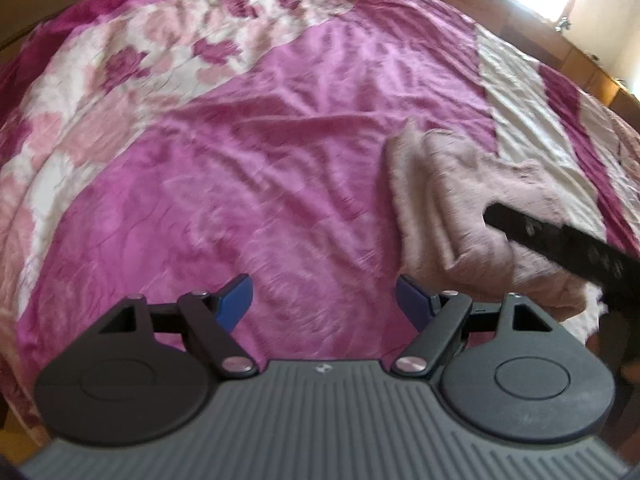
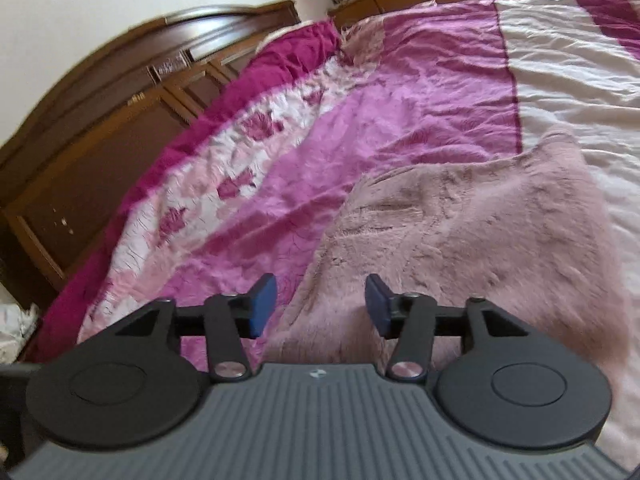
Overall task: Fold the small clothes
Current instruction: 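Lift and fold the held edge over the cardigan with the right tool, release, then move both open tools to the edge of the folded cardigan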
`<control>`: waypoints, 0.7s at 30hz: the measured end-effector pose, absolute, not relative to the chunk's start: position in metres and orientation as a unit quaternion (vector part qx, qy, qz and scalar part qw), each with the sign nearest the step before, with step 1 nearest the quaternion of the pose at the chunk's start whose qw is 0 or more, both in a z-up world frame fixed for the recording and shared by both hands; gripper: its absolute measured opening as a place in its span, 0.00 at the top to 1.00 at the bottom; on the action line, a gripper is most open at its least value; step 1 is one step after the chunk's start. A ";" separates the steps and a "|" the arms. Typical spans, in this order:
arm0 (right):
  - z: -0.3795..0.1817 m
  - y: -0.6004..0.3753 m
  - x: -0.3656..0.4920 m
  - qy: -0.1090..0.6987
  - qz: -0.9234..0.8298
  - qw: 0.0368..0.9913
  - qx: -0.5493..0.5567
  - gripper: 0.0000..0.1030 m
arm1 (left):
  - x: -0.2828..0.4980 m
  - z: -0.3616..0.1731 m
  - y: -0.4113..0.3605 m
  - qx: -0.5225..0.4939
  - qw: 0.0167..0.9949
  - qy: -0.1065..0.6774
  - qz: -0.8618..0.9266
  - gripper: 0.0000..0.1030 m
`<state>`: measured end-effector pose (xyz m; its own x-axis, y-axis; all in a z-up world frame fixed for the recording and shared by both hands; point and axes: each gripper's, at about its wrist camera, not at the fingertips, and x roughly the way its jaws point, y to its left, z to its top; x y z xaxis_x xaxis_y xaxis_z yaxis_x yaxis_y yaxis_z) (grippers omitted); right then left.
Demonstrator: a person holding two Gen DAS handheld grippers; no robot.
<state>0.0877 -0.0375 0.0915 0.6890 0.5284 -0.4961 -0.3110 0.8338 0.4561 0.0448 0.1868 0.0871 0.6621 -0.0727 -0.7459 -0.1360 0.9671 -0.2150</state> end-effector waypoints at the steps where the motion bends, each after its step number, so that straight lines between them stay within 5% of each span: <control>1: 0.094 -0.044 0.081 0.313 0.228 0.906 0.173 0.38 | 0.047 0.089 0.183 -0.125 0.905 0.407 0.012 0.22; 11: 0.110 -0.102 0.052 0.296 0.142 0.933 0.147 0.24 | 0.077 0.099 0.147 -0.115 0.911 0.395 -0.033 0.22; 21: 0.084 -0.145 0.057 0.310 0.085 0.922 0.214 0.23 | 0.116 0.091 0.128 -0.140 0.903 0.402 -0.049 0.22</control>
<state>0.0573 -0.1453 0.0845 0.7937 0.2894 -0.5350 -0.0240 0.8938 0.4479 0.1164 0.1280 0.0908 0.6714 -0.2019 -0.7131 -0.0238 0.9558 -0.2931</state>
